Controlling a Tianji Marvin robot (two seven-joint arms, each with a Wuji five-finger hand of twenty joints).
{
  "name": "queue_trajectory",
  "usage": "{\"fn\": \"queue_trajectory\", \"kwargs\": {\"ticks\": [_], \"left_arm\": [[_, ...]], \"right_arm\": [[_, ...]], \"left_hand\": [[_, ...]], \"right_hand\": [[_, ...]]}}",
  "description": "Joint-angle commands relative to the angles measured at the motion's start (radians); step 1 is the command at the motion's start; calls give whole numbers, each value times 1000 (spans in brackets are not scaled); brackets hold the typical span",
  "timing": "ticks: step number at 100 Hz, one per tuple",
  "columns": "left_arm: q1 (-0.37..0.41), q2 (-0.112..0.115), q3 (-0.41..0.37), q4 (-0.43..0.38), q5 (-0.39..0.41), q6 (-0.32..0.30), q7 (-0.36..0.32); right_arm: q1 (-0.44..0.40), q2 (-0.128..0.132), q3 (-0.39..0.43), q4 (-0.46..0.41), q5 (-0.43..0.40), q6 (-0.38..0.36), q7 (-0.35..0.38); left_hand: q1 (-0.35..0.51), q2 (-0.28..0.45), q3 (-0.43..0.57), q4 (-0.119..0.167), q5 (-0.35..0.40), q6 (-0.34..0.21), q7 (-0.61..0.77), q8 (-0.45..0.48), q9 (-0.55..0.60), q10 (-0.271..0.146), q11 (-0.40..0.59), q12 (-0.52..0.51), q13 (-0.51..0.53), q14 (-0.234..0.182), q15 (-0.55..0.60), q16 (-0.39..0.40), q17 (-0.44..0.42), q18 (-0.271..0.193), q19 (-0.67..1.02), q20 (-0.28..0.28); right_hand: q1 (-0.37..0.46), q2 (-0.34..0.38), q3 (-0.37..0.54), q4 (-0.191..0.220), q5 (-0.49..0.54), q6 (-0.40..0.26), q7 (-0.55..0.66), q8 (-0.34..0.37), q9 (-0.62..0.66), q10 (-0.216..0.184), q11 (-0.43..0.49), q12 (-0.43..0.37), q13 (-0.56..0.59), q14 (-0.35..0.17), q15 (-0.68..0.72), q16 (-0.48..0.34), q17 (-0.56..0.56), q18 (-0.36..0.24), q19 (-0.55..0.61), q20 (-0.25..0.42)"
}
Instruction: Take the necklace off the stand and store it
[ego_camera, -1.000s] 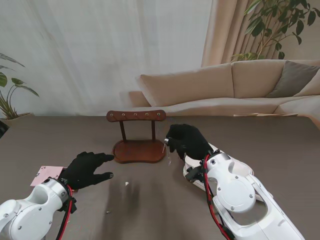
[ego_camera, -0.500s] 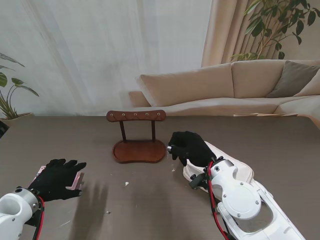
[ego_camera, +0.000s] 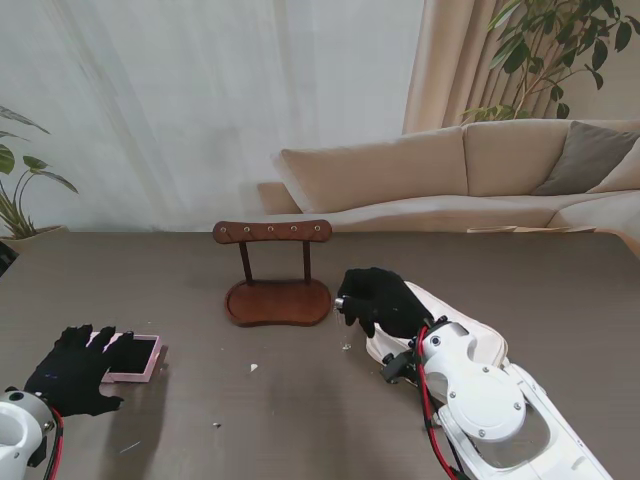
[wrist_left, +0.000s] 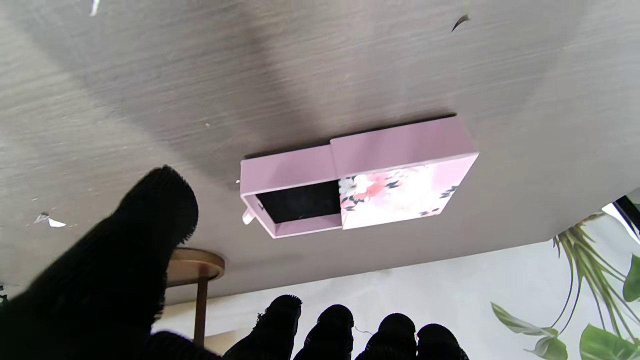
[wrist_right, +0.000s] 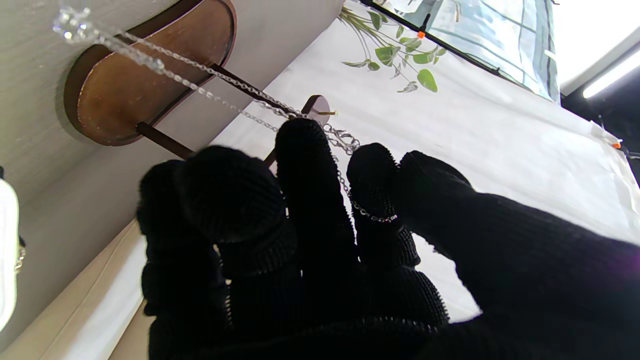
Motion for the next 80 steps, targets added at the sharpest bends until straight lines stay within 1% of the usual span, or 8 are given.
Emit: {"fn": "queue_trajectory", "kwargs": {"ticks": [1,14,26,32,41,44,58,80], "left_arm": [[1,0,-8,23,-11,0,-16],[-15,6,-27,49,28,-18,-39],[-46,9,-30,97,64,-33,-6],[-68,12,-28,125,69,-39,8],[-103,17,-19,161,71,-51,7],[-114,19,-16,173,79,-59,10],[-176,29,12,246,90,-94,36],[-255,43,49,329,103,-120,22]], "right_arm": [[-11,1,-6,-9,-3,1,20],[-10,2,-9,-11,-3,6,25],[-8,2,-11,-11,-6,9,26],[-7,3,-13,-10,-8,11,29],[-5,3,-17,-9,-9,17,32],[-4,3,-18,-9,-9,19,33],[-3,3,-24,-8,-10,26,33],[1,3,-35,-4,-3,40,37]], "left_hand": [[-46,-67,62,-34,-34,29,-16,-11,-38,10,-10,-8,-37,-4,-15,-11,-1,-32,-36,-28],[-59,-96,104,-42,-35,38,-17,-13,-35,16,-6,-4,-34,1,-8,12,-1,-34,-36,-33],[-70,-116,149,-51,-32,55,-9,1,-26,22,6,8,-28,5,9,78,0,-35,-32,-29],[-72,-121,161,-53,-34,67,-1,38,-22,28,20,19,-28,7,22,138,-1,-34,-31,-21],[-68,-127,167,-52,-30,70,4,55,-23,32,19,21,-26,11,17,146,-1,-36,-31,-19],[-75,-128,172,-54,-34,71,11,96,-23,34,20,31,-25,12,18,159,-1,-36,-31,-17],[-81,-125,158,-56,-39,9,28,209,-30,31,17,64,-25,11,12,179,-1,-37,-33,-12],[-61,-130,153,-54,-41,-16,6,208,-35,41,10,77,-28,22,5,160,-2,-36,-35,-17]], "right_hand": [[-2,-22,42,-18,23,-22,1,17,40,-6,-13,11,37,-16,20,10,207,11,58,-13],[-1,-23,42,-18,23,-21,1,17,40,-7,-14,11,37,-16,21,11,207,11,58,-13],[-1,-23,43,-18,24,-21,1,17,40,-6,-13,11,37,-15,21,11,207,11,58,-13],[-2,-22,43,-18,24,-21,2,17,40,-6,-13,11,37,-14,21,10,207,11,58,-13],[-1,-24,43,-18,24,-21,2,17,40,-6,-13,11,37,-19,21,11,207,11,58,-13],[-2,-24,43,-18,24,-21,1,17,41,-7,-13,11,37,-12,21,11,207,11,58,-13],[-2,-23,43,-18,24,-21,1,17,41,-8,-13,11,37,-13,22,11,207,11,58,-13],[-1,-24,43,-18,24,-20,1,17,41,-6,-14,11,37,-14,22,11,206,12,59,-12]]}}
